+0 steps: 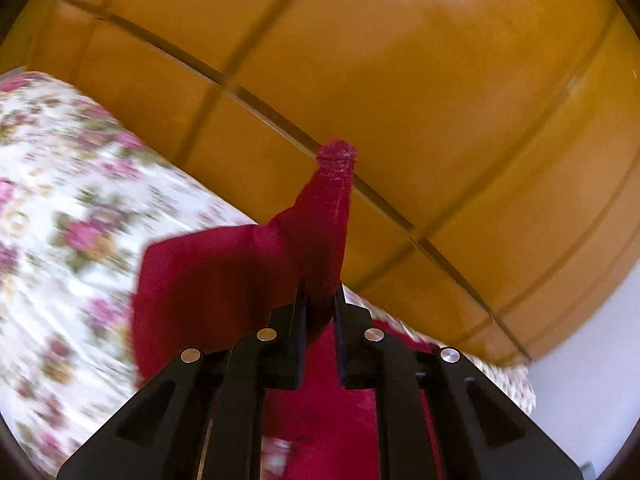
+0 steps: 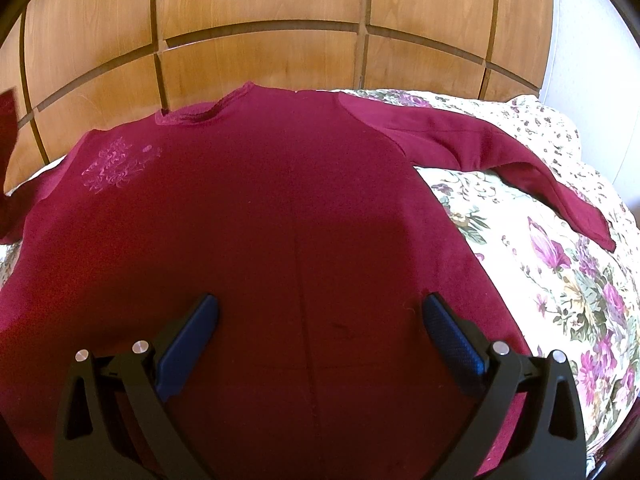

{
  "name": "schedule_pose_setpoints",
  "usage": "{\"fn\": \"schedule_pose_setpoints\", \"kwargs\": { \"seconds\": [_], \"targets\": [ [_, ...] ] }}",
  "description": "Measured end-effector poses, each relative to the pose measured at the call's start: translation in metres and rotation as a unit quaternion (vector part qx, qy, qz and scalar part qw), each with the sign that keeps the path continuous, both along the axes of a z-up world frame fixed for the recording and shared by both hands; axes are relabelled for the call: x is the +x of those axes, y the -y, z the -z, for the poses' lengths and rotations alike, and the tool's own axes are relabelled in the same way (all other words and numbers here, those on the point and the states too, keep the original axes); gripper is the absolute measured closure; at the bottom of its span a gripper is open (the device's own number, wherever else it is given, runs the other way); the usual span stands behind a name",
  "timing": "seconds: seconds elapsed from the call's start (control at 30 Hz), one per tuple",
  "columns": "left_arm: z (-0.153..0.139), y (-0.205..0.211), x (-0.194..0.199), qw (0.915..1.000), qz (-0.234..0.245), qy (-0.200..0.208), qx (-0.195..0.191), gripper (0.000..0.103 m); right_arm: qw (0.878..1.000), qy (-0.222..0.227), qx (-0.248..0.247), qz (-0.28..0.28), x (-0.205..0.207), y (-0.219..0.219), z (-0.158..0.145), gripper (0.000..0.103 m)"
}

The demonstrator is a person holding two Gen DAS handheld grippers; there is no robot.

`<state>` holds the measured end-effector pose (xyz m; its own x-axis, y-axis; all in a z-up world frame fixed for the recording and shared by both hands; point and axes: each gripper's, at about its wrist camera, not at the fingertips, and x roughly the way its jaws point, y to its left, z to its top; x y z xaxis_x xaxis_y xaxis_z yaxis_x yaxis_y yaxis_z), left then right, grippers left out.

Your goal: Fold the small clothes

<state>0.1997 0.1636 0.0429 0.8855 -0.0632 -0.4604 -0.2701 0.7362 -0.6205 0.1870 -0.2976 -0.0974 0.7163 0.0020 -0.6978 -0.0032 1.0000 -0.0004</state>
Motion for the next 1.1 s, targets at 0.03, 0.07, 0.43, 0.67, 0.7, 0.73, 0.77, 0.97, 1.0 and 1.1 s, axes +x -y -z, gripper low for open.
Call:
{"fn": "schedule_pose_setpoints", "kwargs": {
  "seconds": [0.03,0.07,0.43,0.67,0.7,0.73,0.77,0.97,1.0,1.1],
  "targets": [
    [0.000,0.012,0.005,0.9999,0.013,-0.002,0.003,0.093,1.000,0.000,0.001,0.000,0.000,0.000,0.000,0.002],
    [0.002,0.031,0.010,0.9995,0.030,-0.006,0.008,0.093,1.000,-0.001,0.003,0.000,0.001,0.001,0.000,0.002],
    [0.050,0.174,0.054,0.9791,0.186,-0.065,0.050,0.093,1.000,-0.001,0.018,0.001,0.001,0.003,0.001,0.002],
    [0.072,0.229,0.051,0.9478,0.265,-0.089,0.154,0.040,1.000,-0.001,0.018,-0.001,0.002,0.003,0.001,0.002],
    [0.070,0.224,0.044,0.9485,0.260,-0.082,0.162,0.031,1.000,-0.001,0.018,-0.001,0.001,0.003,0.001,0.002],
    [0.067,0.220,0.034,0.9516,0.248,-0.071,0.167,0.023,1.000,0.000,0.018,-0.001,0.001,0.004,0.001,0.002],
    [0.064,0.210,0.022,0.9576,0.225,-0.056,0.171,0.023,1.000,0.000,0.019,-0.001,0.001,0.004,0.001,0.002],
    [0.079,0.139,-0.016,0.9784,0.070,-0.102,0.165,0.023,1.000,-0.009,0.014,-0.002,0.003,0.002,0.000,0.002],
    [0.087,0.130,-0.016,0.9781,0.061,-0.117,0.161,0.023,1.000,-0.014,0.014,-0.003,0.004,0.002,-0.002,0.002],
    [0.105,0.108,-0.017,0.9756,0.034,-0.164,0.143,0.023,0.999,-0.026,0.027,-0.018,0.009,0.000,-0.015,0.002]
  ]
}}
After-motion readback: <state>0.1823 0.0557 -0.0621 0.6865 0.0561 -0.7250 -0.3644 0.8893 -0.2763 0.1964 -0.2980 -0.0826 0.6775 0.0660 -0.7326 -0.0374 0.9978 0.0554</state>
